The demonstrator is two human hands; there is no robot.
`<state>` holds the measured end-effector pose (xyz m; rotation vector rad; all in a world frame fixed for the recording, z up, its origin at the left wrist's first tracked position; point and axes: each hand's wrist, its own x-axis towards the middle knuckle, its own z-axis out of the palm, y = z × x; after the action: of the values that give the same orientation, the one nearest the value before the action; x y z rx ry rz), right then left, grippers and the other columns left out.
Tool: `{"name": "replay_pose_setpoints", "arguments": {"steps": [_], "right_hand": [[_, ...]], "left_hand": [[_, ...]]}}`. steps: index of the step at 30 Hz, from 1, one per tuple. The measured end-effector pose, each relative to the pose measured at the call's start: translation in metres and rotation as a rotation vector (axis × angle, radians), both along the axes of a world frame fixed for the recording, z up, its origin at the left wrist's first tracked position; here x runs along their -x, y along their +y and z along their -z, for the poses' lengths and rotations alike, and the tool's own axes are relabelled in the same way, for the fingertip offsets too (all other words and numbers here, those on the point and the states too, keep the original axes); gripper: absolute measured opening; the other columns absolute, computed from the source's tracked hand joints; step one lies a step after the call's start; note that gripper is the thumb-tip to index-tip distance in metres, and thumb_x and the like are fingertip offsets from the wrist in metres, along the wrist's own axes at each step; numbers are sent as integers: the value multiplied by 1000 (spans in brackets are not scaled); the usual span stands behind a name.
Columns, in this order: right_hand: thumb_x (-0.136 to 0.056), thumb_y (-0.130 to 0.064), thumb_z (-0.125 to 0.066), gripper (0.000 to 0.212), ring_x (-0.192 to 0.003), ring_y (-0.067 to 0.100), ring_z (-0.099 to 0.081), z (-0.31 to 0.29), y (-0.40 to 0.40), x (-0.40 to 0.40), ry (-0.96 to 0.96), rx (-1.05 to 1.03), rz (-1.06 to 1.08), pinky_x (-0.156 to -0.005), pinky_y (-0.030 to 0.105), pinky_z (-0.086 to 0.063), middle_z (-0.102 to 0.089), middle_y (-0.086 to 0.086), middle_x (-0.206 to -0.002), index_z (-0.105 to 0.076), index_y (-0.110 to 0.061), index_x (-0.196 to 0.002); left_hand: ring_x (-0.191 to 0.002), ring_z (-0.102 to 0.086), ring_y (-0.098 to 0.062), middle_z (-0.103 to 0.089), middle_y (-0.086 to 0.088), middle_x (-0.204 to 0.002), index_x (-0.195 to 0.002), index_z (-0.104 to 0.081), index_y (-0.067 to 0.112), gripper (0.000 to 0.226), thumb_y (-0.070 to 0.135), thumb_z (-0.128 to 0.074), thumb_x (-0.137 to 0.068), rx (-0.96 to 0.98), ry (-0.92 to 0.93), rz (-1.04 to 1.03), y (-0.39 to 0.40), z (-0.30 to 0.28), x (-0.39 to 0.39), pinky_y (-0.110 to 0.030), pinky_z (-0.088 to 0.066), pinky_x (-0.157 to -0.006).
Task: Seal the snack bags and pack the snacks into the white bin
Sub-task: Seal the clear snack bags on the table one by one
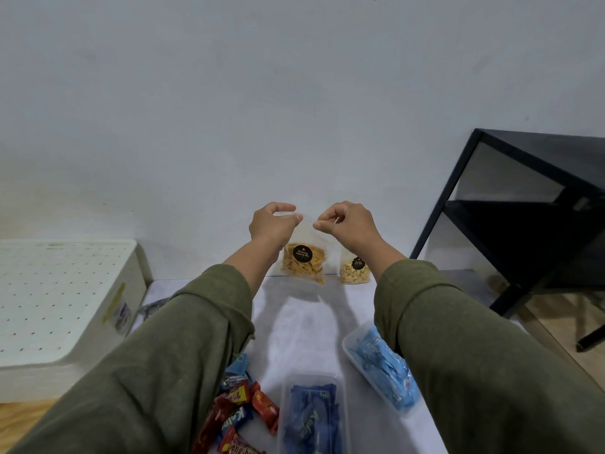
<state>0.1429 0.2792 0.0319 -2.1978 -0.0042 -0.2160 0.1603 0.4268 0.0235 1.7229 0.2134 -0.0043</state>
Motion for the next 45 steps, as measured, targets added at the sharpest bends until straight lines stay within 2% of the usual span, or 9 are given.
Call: {"name": "replay_pose_setpoints", "arguments": {"steps": [4,10,16,19,26,33,37,41,45], "right_hand": [[-78,-28,-73,18,-71,0,-51,-3,4,-1,-9,-7,-1,-67,18,-40,-63,-9,-80,-73,-11,-85],[-89,-21,-61,19,-77,11,-52,-2,8,-5,-30,47,39,-73,24,-40,-57,-12,-67,-72,-6,-86],[-90,-20,-59,20,-77,12,-50,3,9,-7,-23,35,35,-73,25,-38,-55,-14,-65,-71,-5,-86],[-90,-22,-60,20,-81,11,-53,2,11,-5,-37,32,30,-76,25,-40,-64,-7,-77,-72,-6,-88],[-77,-25,-75,19,-67,0,-50,7,4,1,37,54,-12,-60,14,-36,-61,-10,-82,-71,-14,-92],[-87,-14,-65,8,-64,3,-49,21,0,-4,48,38,126,-58,15,-40,-58,-7,-73,-70,-9,-87],[-87,-13,-64,8,-63,9,-51,39,-10,-9,82,25,167,-55,19,-45,-57,-6,-72,-70,-8,-89],[-87,-13,-64,9,-76,14,-54,61,-22,-22,113,93,151,-69,26,-44,-62,1,-84,-71,-8,-91],[-88,-6,-61,13,-84,12,-51,85,-32,-45,138,161,108,-74,20,-37,-62,0,-89,-71,-9,-96]], "left_hand": [[-87,-58,-15,-65,0,-107,-96,-65,29,15,26,-69,-82,-43,-41,47,-4,-2,3,-21,-38,-52],[-87,-59,-14,-69,2,-95,-105,-61,32,22,25,-67,-85,-89,-75,104,-4,-3,7,-20,-38,-47],[-92,-58,-11,-69,8,-81,-108,-60,31,26,22,-68,-85,-100,-109,131,-2,-1,6,-23,-44,-62],[-90,-58,-8,-68,11,-78,-107,-61,29,23,23,-67,-85,-92,-111,126,1,0,5,-23,-46,-70],[-94,-60,-11,-70,4,-92,-107,-63,25,21,26,-66,-86,-83,-97,121,8,9,1,-18,-39,-51],[-89,-57,-9,-67,2,-83,-105,-64,18,25,26,-71,-82,-278,-90,262,15,31,-13,-19,-41,-74],[-99,-59,-18,-67,-2,-101,-93,-69,18,11,25,-63,-87,-380,-89,229,9,56,-23,-26,-45,-83],[-103,-58,-22,-66,2,-106,-76,-61,34,11,34,-63,-87,-441,-82,202,-2,86,-34,-43,-45,-95],[-102,-58,-21,-69,9,-101,-80,-64,35,14,34,-55,-92,-426,-51,162,-9,111,-45,-43,-45,-96]]}}
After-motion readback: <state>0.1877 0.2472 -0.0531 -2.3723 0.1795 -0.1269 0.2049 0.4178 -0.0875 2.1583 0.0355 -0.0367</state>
